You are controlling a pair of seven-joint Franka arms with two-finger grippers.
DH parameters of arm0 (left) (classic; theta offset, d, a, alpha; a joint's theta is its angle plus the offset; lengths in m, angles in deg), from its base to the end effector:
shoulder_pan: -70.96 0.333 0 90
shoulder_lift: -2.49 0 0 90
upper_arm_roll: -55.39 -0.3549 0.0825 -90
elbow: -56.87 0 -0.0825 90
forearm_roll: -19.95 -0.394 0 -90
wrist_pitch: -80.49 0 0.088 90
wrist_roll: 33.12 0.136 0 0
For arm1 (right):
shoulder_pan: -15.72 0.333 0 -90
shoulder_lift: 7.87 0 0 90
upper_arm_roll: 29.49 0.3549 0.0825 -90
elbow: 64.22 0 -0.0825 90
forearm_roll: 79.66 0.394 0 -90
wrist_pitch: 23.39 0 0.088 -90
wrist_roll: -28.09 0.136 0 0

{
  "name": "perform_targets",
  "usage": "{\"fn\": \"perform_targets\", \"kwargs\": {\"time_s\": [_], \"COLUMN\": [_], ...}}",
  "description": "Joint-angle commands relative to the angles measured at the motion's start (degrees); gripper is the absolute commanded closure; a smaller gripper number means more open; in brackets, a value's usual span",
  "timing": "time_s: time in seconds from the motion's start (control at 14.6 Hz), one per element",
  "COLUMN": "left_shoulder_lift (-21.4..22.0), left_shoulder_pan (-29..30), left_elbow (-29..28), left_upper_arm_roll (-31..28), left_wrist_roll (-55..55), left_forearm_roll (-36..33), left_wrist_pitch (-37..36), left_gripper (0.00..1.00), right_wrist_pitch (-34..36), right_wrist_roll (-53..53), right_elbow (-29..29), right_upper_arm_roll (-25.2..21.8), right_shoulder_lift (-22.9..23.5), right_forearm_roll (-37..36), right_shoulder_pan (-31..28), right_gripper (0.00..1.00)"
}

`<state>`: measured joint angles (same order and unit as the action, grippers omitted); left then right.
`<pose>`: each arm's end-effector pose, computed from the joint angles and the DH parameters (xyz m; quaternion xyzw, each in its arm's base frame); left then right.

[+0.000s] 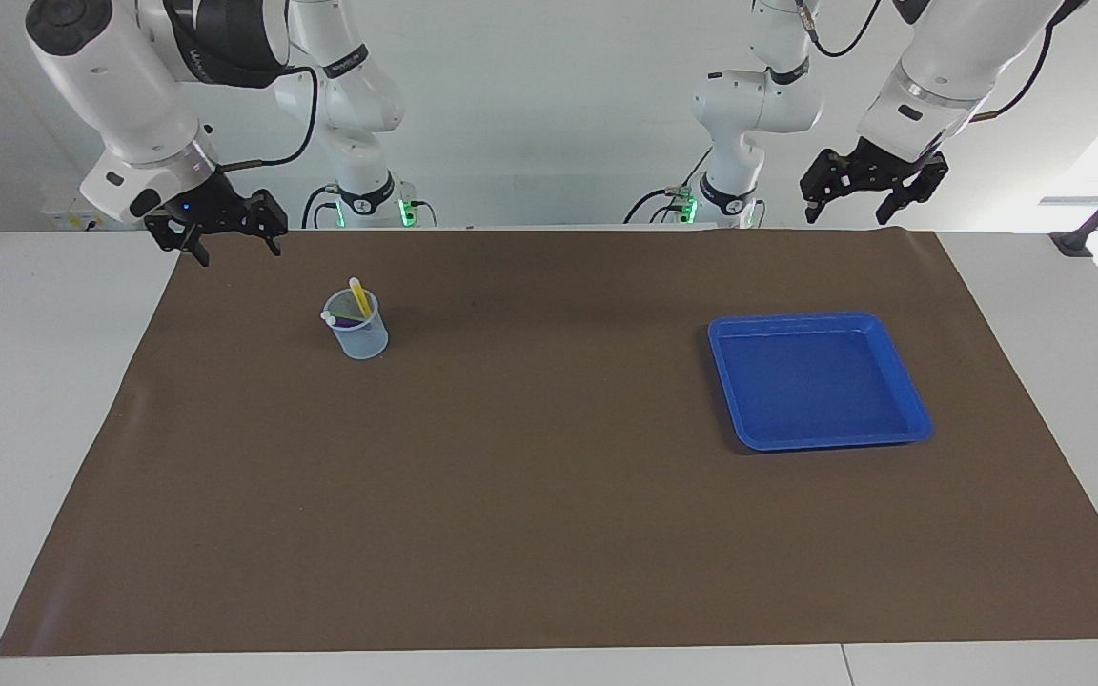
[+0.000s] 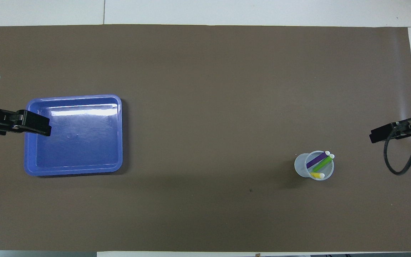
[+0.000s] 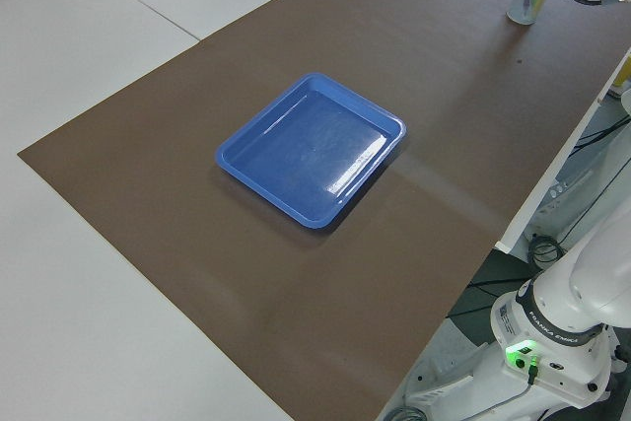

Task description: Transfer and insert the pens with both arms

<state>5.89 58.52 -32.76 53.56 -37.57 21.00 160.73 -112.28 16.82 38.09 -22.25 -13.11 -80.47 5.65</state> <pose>0.5130 -0.0983 0.6560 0.9971 -0.0548 -0.0531 0.0031 0.5182 -0.0250 0.5798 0.9947 0.0731 -0.0727 0.0039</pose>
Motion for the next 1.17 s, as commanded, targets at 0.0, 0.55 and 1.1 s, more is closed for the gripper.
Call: {"fn": "perform_targets", "kwargs": {"time_s": [0.0,0.55,1.1], "left_shoulder_lift": [-0.3,-2.2,-2.0], "left_shoulder_pan": [0.1,-0.3,0.2], "left_elbow": [-2.8,1.9,1.2], "left_upper_arm_roll": [0.1,0.3,0.3], "left_wrist_roll": [1.1,0.6,0.1], "left_forearm_roll": [0.8,2.3,2.2], "left_wrist_pitch": [2.0,-2.3,0.2], "left_gripper": [0.00,0.00,0.00], "right_wrist_pitch": [1.4,0.9,0.4], "right_wrist_roll": [3.6,8.5,8.6], "right_elbow": [-1.9,-2.6,-2.8], "right_upper_arm_roll": [-4.9,-11.2,-12.3], "right_shoulder_lift": [2.0,2.3,3.3], "right_forearm_roll": [-1.2,-2.3,-2.3], "right_shoulder_pan": [4.8,12.2,13.0], "right_gripper": [0.00,0.00,0.00]}}
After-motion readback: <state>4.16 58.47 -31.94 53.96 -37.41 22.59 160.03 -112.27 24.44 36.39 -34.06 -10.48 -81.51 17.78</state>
